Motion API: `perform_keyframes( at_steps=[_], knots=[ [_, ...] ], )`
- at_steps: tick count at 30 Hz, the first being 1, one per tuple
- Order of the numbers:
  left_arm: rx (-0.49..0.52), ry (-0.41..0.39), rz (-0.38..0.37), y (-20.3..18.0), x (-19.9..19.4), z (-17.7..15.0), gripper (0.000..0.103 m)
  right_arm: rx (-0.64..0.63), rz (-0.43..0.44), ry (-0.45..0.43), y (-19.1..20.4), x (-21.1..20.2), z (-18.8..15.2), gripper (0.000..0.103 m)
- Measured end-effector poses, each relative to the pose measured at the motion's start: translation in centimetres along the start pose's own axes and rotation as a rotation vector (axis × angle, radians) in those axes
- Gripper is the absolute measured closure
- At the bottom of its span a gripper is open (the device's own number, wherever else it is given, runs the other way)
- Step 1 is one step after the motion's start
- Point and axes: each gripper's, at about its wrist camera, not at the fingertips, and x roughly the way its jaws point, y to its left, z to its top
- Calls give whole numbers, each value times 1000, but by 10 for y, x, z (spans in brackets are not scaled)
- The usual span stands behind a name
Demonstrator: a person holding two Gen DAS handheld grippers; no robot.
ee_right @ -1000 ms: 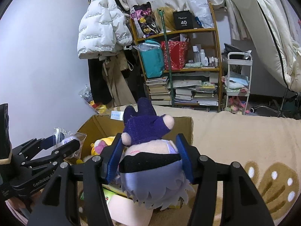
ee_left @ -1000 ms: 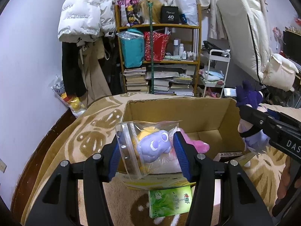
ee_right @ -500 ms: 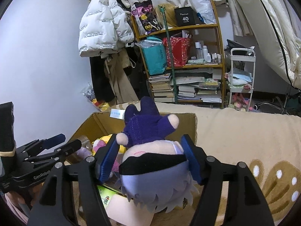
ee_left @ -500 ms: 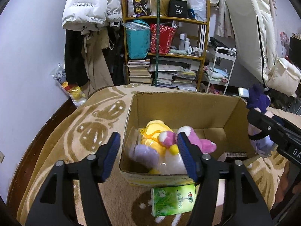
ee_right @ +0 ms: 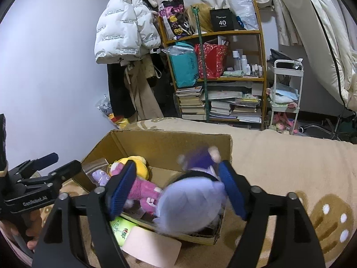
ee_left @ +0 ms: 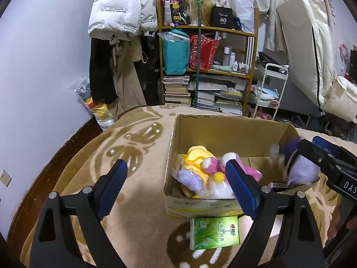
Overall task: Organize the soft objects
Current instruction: 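Open the left tool over the box while the right tool releases the doll inside, then lower both tools toward the green tissue pack and pink roll plush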
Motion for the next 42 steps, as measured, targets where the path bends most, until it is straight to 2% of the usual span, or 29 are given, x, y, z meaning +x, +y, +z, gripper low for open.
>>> perform_keyframes(
  at_steps=[14, 17, 30, 42],
  knots=[
    [-2, 28, 16, 9, -22, -8, 13, 13, -26, 6, 2, -18, -7, 0],
    [-3, 30, 21, 10, -31, -10, 8, 7, -32, 5, 6, -28, -12, 0],
    [5, 40, 26, 13, -72, -24, 7, -14, -47, 10, 27, -68, -27, 0],
    [33, 87, 39, 13, -80, -40, 7, -36, -59, 31, 37, -85, -39, 0]
  ],
)
